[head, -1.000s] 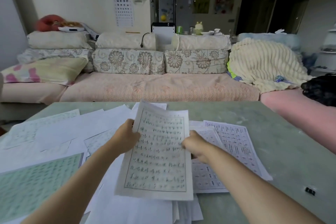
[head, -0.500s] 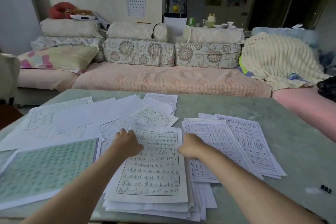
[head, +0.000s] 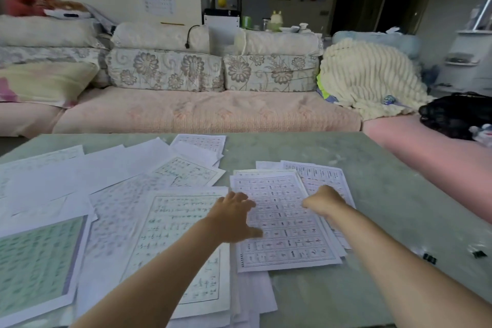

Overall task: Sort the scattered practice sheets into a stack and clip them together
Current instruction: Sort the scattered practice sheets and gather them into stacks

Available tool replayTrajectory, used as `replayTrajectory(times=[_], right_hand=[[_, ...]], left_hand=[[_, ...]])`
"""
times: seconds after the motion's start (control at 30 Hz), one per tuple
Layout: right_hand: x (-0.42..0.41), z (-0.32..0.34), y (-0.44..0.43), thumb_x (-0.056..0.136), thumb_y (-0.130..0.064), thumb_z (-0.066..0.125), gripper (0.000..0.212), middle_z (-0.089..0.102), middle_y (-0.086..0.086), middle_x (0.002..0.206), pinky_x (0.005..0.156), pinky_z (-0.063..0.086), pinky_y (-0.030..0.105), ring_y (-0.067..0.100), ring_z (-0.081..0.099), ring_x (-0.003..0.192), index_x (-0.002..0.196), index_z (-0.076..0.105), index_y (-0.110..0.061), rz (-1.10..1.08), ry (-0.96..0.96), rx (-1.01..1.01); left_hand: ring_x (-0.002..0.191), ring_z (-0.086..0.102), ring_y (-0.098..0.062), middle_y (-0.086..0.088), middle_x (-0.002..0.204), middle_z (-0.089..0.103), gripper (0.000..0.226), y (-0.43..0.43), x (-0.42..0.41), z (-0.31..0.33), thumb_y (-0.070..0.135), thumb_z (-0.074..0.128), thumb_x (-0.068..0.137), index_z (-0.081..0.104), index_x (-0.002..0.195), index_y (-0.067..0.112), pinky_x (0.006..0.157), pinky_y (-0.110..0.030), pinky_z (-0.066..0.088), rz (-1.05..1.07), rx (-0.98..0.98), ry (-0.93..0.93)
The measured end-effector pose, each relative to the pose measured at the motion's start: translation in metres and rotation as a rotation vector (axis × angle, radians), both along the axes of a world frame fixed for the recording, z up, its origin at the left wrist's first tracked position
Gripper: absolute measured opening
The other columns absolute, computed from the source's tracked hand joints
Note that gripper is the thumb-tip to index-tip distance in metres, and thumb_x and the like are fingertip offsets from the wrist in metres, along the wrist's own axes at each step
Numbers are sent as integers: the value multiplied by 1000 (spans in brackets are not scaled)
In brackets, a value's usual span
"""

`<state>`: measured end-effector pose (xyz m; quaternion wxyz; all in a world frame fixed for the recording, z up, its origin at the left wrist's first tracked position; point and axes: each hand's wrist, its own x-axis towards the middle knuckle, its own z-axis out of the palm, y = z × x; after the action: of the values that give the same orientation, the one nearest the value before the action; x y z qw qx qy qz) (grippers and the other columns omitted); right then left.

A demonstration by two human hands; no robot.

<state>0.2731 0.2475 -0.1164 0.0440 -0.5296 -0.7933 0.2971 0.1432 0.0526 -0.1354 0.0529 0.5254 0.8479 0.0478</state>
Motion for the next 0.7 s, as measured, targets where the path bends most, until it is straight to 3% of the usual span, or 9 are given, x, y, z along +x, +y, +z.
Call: replayTrajectory(times=[0.07, 0.17, 0.37, 0.53, 0.63, 0.7], right_hand=[[0, -1, 9, 75, -23, 76, 48, 63, 14, 114, 93, 55, 45, 35, 62, 105, 115, 57, -4, -40, 127, -169], [0, 2, 21, 77, -15, 78, 48, 65, 16, 117, 95, 53, 53, 37, 64, 108, 118, 58, 0, -45, 237, -390], [-2, -7, 25, 81, -6, 78, 47, 65, 14, 123, 90, 53, 37, 32, 63, 111, 124, 60, -2, 51, 176, -278], [16, 5, 41, 86, -4, 72, 39, 67, 8, 119, 89, 51, 35, 27, 63, 105, 124, 62, -7, 41, 407, -268], [34, 10, 55, 86, -6, 72, 45, 69, 2, 121, 101, 50, 47, 24, 65, 110, 128, 59, -13, 122, 564, -326], [45, 9, 63, 86, -5, 72, 44, 71, 2, 118, 98, 52, 50, 24, 68, 106, 128, 60, -15, 140, 605, -369]], left_hand=[[141, 23, -19, 3, 154, 28, 81, 9, 3, -8, 71, 54, 80, 33, 147, 29, 115, -43, 23, -19, -43, -1], [140, 24, -17, 6, 152, 29, 82, 17, 2, -12, 72, 55, 78, 34, 146, 31, 114, -43, 24, -20, -20, -26], [140, 25, -15, 9, 152, 30, 83, 19, 3, -14, 69, 58, 79, 33, 147, 30, 115, -42, 24, 36, 70, -124], [144, 19, -22, -2, 157, 20, 86, 30, 3, -1, 41, 67, 87, 16, 152, 17, 116, -44, 22, 358, 453, -358], [138, 35, -29, -10, 154, 30, 93, 43, 0, 9, 34, 73, 84, 14, 153, 14, 113, -46, 33, 500, 560, -671], [121, 54, -29, -11, 139, 50, 86, 54, 3, 9, 24, 76, 82, 25, 150, 11, 104, -46, 45, 561, 586, -917]])
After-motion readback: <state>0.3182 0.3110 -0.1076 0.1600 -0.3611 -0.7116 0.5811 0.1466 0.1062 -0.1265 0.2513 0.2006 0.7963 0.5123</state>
